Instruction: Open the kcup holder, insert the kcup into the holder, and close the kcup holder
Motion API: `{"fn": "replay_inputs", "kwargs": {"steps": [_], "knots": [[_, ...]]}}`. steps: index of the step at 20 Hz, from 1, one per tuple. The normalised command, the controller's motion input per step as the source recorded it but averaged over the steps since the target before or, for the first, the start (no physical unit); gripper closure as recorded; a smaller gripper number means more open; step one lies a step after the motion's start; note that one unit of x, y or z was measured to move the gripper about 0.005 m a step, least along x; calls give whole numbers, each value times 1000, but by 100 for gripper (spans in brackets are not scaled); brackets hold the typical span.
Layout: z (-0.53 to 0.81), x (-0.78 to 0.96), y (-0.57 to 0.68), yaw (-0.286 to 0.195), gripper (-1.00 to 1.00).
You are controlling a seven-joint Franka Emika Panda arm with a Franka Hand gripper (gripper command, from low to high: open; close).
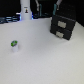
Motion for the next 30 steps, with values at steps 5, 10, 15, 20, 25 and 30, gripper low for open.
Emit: {"fn": "replay_inputs", "kwargs": {"steps": [5, 10, 15, 20, 25, 30], "knots": [[0, -346, 664, -193, -100], [-3, -332, 677, -191, -100], [-115, -333, 621, -196, -100], [-275, -333, 553, -181, -100], [-363, -249, 497, -144, -100], [-450, -135, 382, -94, -100]]}}
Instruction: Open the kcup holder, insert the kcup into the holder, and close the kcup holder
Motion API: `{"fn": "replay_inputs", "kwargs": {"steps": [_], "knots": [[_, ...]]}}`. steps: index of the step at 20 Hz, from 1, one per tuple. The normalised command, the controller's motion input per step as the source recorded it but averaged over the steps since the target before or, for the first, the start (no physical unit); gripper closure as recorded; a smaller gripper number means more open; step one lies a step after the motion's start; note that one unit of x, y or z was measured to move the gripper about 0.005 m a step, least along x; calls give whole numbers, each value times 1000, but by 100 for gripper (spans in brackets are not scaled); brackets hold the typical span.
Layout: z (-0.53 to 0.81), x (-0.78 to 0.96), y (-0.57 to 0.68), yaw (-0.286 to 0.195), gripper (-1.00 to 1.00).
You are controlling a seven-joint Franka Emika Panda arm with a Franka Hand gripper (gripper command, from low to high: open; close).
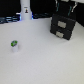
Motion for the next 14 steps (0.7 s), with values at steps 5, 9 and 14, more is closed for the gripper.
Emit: {"fn": "replay_inputs", "kwargs": {"steps": [5, 9, 14], "knots": [[-510, -91, 197, -29, -100], [-553, -129, 0, 6, -100], [-429, -301, 0, 34, -100]]}}
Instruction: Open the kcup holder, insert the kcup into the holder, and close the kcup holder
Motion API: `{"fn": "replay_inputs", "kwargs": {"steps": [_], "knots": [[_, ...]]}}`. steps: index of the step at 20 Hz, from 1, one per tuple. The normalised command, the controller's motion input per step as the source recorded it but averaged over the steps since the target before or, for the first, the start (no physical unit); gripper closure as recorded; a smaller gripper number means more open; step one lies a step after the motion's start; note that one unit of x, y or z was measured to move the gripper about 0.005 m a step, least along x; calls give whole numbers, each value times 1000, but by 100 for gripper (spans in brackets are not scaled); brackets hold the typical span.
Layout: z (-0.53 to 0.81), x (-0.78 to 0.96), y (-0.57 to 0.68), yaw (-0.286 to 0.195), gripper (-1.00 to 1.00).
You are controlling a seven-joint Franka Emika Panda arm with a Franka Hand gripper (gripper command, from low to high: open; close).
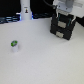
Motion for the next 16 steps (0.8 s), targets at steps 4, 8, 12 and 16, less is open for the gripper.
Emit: {"fn": "replay_inputs", "kwargs": {"steps": [4, 8, 12, 16], "knots": [[-254, -446, 49, 26, -100], [-123, -431, 126, 15, 100], [-16, -339, 107, 0, 100], [0, -84, 22, 1, 100]]}}
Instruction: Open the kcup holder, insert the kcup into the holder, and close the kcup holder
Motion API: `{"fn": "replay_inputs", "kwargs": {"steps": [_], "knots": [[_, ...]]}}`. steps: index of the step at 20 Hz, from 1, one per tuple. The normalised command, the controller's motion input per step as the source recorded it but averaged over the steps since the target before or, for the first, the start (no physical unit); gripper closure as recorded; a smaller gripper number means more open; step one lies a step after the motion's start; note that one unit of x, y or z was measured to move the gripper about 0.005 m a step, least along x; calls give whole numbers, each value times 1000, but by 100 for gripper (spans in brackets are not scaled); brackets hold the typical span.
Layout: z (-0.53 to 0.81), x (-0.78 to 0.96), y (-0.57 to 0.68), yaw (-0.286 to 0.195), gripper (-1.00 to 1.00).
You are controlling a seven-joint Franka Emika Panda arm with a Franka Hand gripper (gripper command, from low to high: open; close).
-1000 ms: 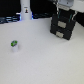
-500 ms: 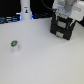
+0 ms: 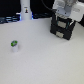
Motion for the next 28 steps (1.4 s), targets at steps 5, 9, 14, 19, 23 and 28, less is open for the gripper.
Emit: {"fn": "replay_inputs", "kwargs": {"steps": [5, 9, 14, 19, 23, 28], "knots": [[7, 87, -25, -15, 100], [40, 301, -36, -42, 100], [324, 773, -143, -74, 100], [293, 948, -228, -88, 100], [205, 949, -246, -92, 100], [185, 939, -266, -98, 100]]}}
